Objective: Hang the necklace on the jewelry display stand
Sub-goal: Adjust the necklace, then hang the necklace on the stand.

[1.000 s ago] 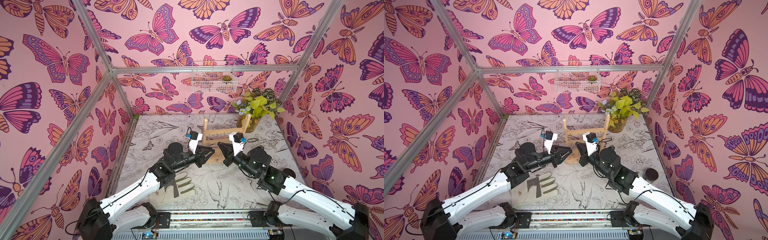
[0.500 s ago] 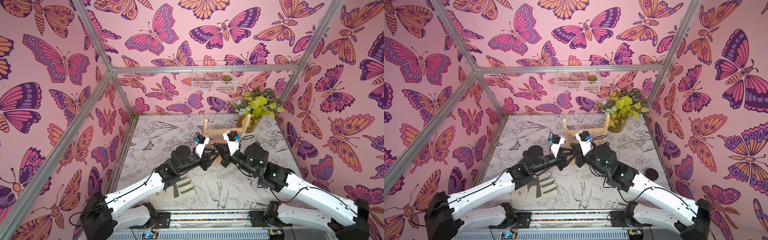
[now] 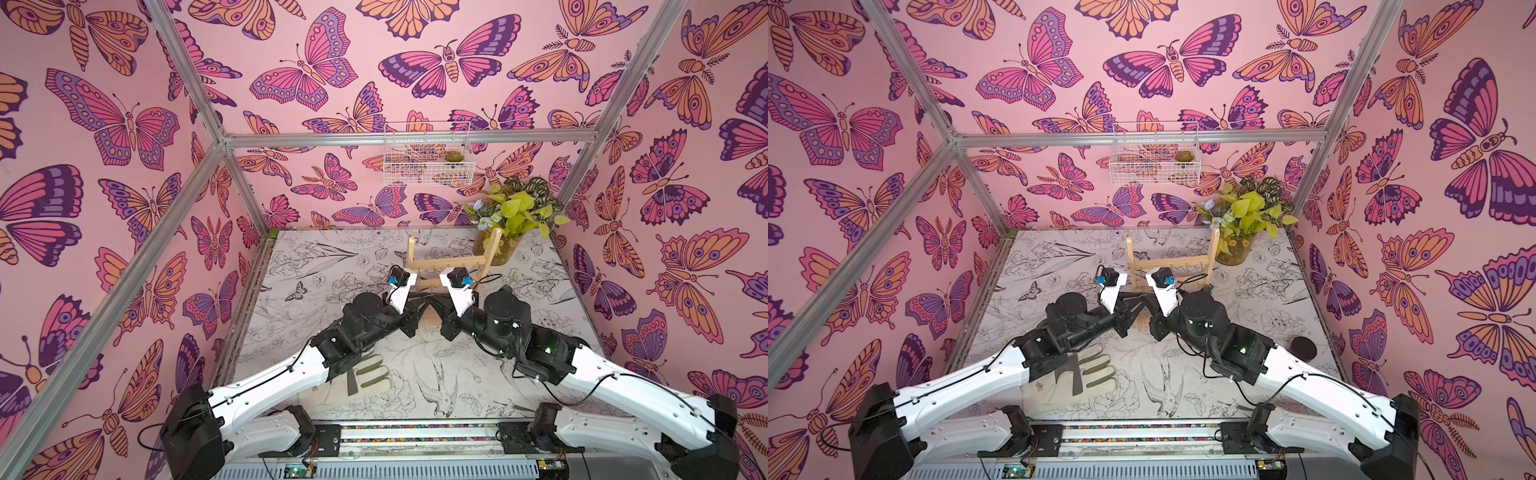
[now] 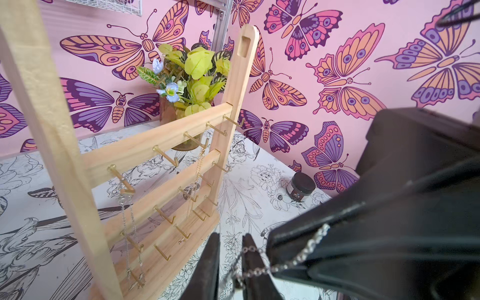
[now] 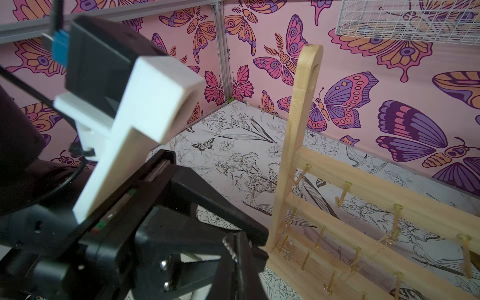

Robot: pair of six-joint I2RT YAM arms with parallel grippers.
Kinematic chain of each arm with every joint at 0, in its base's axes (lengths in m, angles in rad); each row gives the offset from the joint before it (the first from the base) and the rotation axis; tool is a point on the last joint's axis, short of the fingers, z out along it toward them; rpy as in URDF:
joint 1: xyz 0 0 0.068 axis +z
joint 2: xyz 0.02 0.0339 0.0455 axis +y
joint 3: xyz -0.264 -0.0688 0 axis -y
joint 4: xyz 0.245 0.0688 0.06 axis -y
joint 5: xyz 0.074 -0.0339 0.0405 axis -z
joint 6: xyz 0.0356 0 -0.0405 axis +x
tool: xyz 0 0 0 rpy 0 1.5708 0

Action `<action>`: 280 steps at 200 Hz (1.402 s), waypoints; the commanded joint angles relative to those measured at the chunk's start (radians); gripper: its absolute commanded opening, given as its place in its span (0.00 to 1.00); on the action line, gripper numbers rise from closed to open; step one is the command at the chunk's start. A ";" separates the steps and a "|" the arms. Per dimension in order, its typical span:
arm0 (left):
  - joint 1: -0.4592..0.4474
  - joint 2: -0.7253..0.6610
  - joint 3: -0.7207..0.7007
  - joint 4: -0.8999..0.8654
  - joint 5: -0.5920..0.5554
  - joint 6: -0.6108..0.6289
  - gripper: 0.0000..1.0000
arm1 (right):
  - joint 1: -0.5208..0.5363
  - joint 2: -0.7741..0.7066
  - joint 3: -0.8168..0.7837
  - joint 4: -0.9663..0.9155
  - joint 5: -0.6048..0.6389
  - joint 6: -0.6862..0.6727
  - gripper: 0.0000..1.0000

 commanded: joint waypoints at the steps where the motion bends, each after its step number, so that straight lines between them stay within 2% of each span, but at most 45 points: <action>1: -0.006 -0.026 -0.015 0.021 -0.005 0.021 0.19 | 0.010 0.000 0.029 -0.018 0.024 -0.003 0.00; 54: -0.011 -0.020 -0.020 0.022 0.034 0.024 0.22 | 0.009 -0.006 0.015 0.008 0.062 -0.003 0.00; 152: -0.022 -0.014 -0.022 0.021 -0.046 0.049 0.20 | 0.012 -0.033 0.012 0.032 -0.039 0.030 0.00; 257: -0.052 0.020 -0.023 0.004 -0.103 0.078 0.21 | 0.012 -0.085 0.007 0.037 -0.030 0.046 0.00; 280: -0.055 0.033 -0.022 0.004 -0.110 0.084 0.14 | 0.012 -0.096 0.007 0.043 -0.030 0.049 0.00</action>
